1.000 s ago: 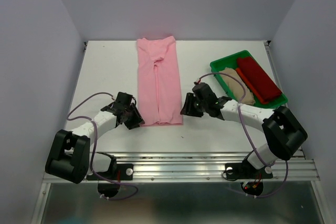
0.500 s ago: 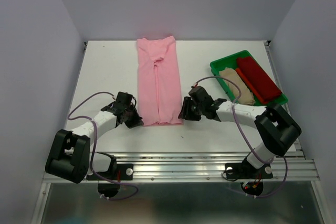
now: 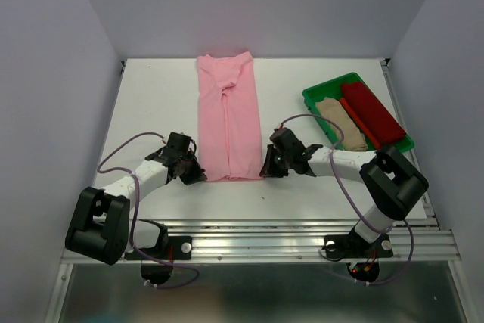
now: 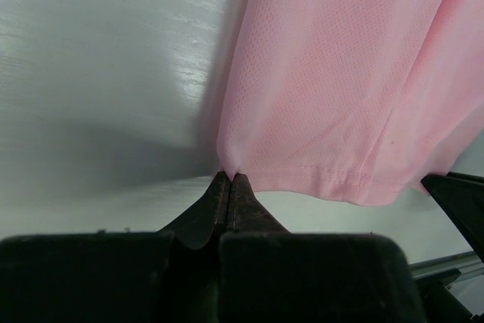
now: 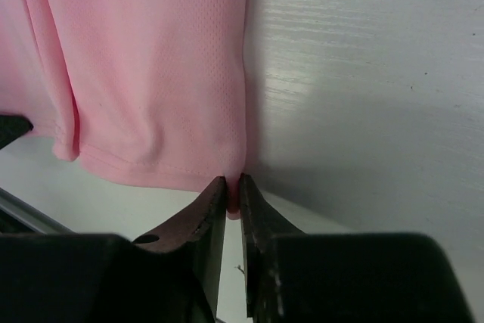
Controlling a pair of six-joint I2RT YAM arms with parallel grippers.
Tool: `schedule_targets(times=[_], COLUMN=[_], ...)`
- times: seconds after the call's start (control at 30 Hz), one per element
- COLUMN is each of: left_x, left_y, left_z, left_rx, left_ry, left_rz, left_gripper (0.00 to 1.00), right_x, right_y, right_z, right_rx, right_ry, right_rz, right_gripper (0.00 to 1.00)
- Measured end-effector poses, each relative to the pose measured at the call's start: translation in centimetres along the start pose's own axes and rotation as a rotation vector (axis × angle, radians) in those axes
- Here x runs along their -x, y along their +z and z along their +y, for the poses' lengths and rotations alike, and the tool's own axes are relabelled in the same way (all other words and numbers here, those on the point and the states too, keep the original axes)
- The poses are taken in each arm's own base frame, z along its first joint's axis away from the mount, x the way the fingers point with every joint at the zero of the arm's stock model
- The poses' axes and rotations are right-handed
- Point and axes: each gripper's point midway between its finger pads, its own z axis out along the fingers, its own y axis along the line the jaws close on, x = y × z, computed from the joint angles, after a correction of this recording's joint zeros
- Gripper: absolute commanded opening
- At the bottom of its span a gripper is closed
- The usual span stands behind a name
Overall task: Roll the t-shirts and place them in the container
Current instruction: Roll the T-shirt to the center of the board.
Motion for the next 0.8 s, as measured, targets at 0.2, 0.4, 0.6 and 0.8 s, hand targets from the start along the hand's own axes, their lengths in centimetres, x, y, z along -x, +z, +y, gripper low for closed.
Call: schedule_targets(times=[0.2,0.4,0.6,0.8], left_x=[0.0,0.5,1.9,2.9], left_y=[0.0,-0.6,-1.3,-1.6], left_z=[0.0,-0.5,-1.9,-2.8], left_rx=[0.004,0.005,-0.014,-0.023], left_ry=[-0.001,-0.003,-0.007,-0.023], left_rz=[0.002,-0.005,-0.039,-0.065], left_gripper=[0.0,0.0,0.0,0.0], right_x=[0.3,1.4,3.0,4.5], right_y=[-0.1,-0.6,-0.9,-1.3], right_z=[-0.1,0.0,0.9,1.8], right_rx=[-0.011,-0.031,-0.032,-0.032], right_ry=[0.001,-0.005,-0.017,-0.031], right_rz=[-0.018,-0.055,-0.101,-0.14], right_gripper=[0.01,0.01,0.01,0.01])
